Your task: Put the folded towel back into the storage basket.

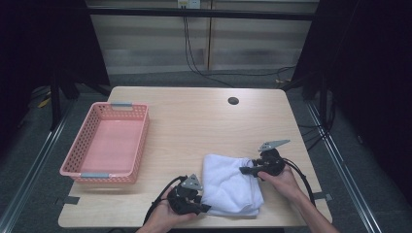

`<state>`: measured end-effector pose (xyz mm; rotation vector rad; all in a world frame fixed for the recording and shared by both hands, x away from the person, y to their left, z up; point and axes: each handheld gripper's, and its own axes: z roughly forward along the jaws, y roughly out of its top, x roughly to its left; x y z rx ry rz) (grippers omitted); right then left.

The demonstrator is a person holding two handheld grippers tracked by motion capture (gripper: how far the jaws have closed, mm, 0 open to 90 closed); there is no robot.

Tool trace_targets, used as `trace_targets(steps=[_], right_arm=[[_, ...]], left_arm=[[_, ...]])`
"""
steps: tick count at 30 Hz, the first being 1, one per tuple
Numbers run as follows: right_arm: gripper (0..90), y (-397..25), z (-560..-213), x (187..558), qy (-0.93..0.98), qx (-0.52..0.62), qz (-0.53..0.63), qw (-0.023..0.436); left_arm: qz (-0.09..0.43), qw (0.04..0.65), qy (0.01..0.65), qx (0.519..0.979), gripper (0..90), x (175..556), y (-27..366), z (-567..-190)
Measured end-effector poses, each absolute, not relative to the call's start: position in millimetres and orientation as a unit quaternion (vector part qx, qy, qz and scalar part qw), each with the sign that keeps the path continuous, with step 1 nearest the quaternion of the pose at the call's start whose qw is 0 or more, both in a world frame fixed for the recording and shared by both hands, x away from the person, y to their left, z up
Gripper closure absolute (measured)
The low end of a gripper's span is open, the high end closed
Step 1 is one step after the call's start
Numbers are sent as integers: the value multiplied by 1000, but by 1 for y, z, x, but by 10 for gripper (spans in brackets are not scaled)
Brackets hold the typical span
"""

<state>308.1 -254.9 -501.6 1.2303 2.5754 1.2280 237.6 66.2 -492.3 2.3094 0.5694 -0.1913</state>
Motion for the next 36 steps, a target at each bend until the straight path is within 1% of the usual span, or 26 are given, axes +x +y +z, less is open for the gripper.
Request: trace_targets(steps=[1, 3, 4, 9, 14, 19, 27, 36], right_arm=[[611, -255, -501, 308, 830, 393, 395, 15], [641, -254, -501, 308, 829, 394, 396, 10], [651, -255, -501, 308, 827, 399, 396, 7], [676, -256, -498, 310, 825, 404, 396, -1], [681, -258, -496, 315, 822, 406, 398, -20], [688, -255, -485, 318, 824, 399, 402, -16], [691, -250, -467, 331, 811, 387, 438, -22], [693, -236, -446, 347, 809, 369, 456, -17]], left_arm=[[-65, 364, 225, 901, 693, 237, 66, -492], [-79, 370, 222, 899, 697, 238, 67, -493], [-82, 365, 223, 900, 698, 239, 68, -492], [-94, 377, 228, 893, 711, 241, 70, -491], [-103, 388, 226, 887, 720, 243, 73, -485], [-93, 395, 219, 887, 728, 246, 76, -473], [-85, 420, 233, 873, 730, 253, 92, -454], [-71, 441, 237, 863, 730, 263, 110, -433]])
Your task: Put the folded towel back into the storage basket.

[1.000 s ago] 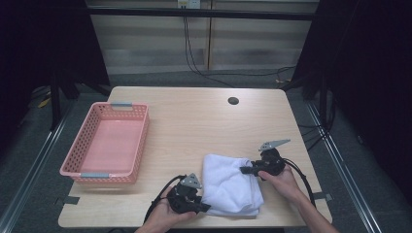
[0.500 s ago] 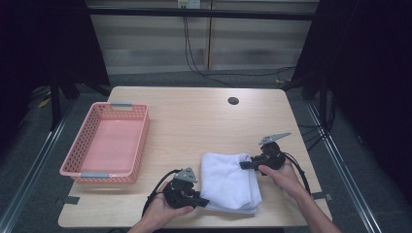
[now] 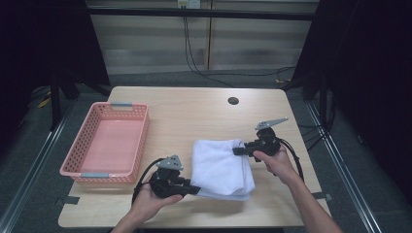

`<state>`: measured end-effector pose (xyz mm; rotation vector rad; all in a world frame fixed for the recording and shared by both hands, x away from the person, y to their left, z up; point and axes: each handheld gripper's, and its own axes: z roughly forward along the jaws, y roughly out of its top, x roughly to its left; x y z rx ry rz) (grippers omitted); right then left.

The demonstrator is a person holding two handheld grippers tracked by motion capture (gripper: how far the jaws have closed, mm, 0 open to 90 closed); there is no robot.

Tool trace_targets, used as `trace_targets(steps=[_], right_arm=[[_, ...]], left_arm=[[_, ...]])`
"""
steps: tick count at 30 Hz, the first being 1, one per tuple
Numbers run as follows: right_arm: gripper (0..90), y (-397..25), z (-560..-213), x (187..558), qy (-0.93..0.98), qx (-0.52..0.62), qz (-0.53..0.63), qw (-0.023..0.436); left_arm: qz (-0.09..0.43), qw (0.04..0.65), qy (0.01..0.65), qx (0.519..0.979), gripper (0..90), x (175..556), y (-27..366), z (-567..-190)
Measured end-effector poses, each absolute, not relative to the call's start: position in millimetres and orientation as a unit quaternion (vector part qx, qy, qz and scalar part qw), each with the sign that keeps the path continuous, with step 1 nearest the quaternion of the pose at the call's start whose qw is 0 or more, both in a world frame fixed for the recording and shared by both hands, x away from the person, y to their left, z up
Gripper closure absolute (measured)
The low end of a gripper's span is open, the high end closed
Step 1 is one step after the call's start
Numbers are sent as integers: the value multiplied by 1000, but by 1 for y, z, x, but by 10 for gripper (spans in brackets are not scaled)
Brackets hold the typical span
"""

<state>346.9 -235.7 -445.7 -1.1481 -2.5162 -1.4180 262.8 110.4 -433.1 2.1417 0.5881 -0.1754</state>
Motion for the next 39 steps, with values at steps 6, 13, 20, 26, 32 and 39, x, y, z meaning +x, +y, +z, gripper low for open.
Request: trace_targets(steps=[6, 13, 20, 26, 32, 39], right_arm=[[694, -227, -431, 360, -805, -361, -470, 14], [694, -217, -412, 374, -805, -345, -482, 18], [695, -202, -403, 387, -805, -342, -485, 17], [695, -185, -396, 398, -803, -337, -491, 15], [695, -167, -390, 409, -804, -331, -493, 12], [696, -150, -386, 421, -806, -331, -490, 10]], left_arm=[[-57, 452, 240, 858, 730, 272, 123, -419], [-46, 460, 246, 852, 732, 280, 137, -404], [-33, 466, 255, 846, 732, 286, 153, -397], [-23, 473, 270, 838, 732, 294, 172, -393], [-17, 483, 288, 827, 733, 301, 190, -389], [-5, 482, 305, 821, 737, 307, 205, -385]])
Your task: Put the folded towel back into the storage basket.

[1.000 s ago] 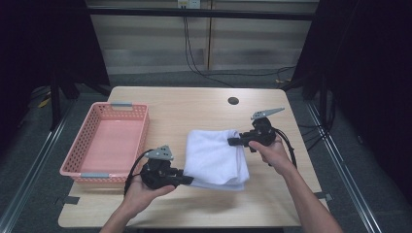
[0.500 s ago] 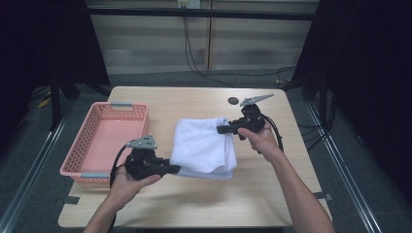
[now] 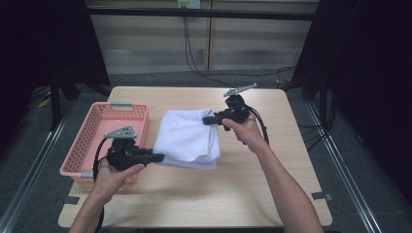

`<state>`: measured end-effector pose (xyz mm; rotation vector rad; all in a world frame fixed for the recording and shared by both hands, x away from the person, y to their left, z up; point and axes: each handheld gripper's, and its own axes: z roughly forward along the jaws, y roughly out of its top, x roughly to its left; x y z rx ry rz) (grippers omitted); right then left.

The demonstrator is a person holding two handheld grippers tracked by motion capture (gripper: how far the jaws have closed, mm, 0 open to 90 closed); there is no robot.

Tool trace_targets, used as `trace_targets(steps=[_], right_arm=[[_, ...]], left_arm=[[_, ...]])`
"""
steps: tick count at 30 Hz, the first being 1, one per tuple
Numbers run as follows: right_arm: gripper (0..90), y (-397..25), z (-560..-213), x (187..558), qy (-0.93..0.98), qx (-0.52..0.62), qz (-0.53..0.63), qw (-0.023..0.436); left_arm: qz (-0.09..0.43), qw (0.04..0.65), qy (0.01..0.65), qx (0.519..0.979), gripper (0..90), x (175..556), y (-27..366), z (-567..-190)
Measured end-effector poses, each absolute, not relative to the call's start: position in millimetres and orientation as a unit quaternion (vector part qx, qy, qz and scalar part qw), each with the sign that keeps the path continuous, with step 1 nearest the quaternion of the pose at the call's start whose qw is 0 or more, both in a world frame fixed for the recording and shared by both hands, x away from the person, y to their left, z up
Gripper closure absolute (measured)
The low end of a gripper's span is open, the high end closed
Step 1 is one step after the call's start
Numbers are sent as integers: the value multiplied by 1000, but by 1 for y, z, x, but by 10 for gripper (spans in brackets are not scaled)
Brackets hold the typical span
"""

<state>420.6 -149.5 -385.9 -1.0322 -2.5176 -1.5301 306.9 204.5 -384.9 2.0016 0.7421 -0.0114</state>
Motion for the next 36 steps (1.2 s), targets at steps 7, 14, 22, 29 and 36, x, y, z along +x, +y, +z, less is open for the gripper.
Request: trace_targets(steps=[7, 14, 22, 29, 36], right_arm=[[696, -130, -374, 433, -815, -321, -483, 5], [697, -107, -366, 443, -816, -314, -486, 4], [698, -74, -351, 451, -822, -294, -488, 5], [699, -45, -346, 461, -822, -283, -494, 12], [699, -14, -347, 467, -824, -275, -496, 19]], left_arm=[[5, 488, 319, 812, 738, 312, 222, -381], [14, 495, 335, 801, 737, 314, 244, -373], [33, 498, 343, 796, 738, 310, 273, -363], [50, 497, 358, 789, 738, 309, 298, -357], [60, 496, 384, 777, 740, 306, 326, -361]])
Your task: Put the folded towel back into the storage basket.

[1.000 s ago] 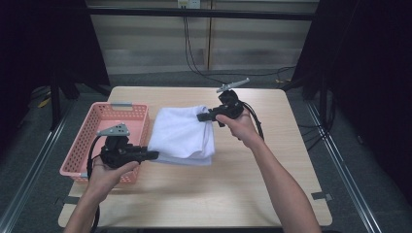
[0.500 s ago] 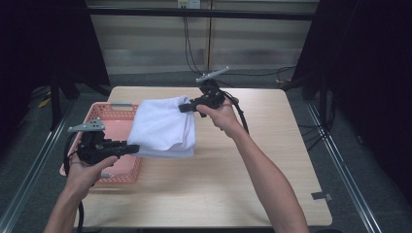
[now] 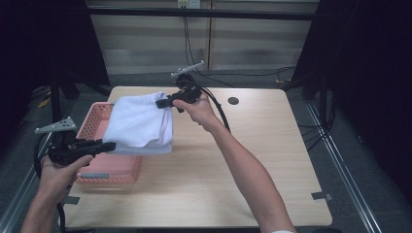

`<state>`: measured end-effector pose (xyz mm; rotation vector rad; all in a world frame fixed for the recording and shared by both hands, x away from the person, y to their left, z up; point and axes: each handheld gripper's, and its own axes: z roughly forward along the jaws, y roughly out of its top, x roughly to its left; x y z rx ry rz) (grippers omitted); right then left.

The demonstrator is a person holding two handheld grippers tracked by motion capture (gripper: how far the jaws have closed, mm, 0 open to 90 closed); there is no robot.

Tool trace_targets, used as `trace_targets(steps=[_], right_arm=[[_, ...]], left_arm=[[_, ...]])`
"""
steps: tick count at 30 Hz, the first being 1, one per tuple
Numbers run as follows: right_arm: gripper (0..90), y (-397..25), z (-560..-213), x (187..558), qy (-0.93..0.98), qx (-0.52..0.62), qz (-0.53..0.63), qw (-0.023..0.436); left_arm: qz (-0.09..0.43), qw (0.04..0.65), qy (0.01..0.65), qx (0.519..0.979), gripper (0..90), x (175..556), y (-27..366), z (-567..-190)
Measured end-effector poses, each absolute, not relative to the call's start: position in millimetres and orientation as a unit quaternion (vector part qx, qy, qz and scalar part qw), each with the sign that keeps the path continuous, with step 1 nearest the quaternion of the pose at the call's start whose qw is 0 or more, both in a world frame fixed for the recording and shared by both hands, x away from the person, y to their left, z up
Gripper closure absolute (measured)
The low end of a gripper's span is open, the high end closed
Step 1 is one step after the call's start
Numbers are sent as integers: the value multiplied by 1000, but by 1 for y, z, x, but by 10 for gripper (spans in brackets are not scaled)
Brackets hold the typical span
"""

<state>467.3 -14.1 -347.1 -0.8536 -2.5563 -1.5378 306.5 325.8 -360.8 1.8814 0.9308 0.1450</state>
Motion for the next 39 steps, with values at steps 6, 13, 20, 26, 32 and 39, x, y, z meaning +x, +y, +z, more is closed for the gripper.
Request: trace_targets(steps=[6, 13, 20, 26, 32, 39], right_arm=[[700, 16, -348, 473, -824, -275, -494, 25], [700, 49, -355, 479, -826, -277, -489, 33], [701, 82, -367, 479, -828, -283, -483, 37], [700, 104, -382, 476, -827, -296, -476, 39], [696, 115, -407, 476, -833, -298, -464, 43], [479, 119, -426, 479, -841, -307, -445, 28]], left_arm=[[68, 502, 407, 760, 742, 304, 351, -361], [71, 500, 437, 744, 743, 304, 382, -370], [80, 488, 465, 734, 745, 302, 410, -373], [79, 479, 492, 723, 745, 301, 426, -386], [76, 453, 510, 728, 728, 300, 429, -407], [79, 409, 517, 748, 480, 301, 413, -412]])
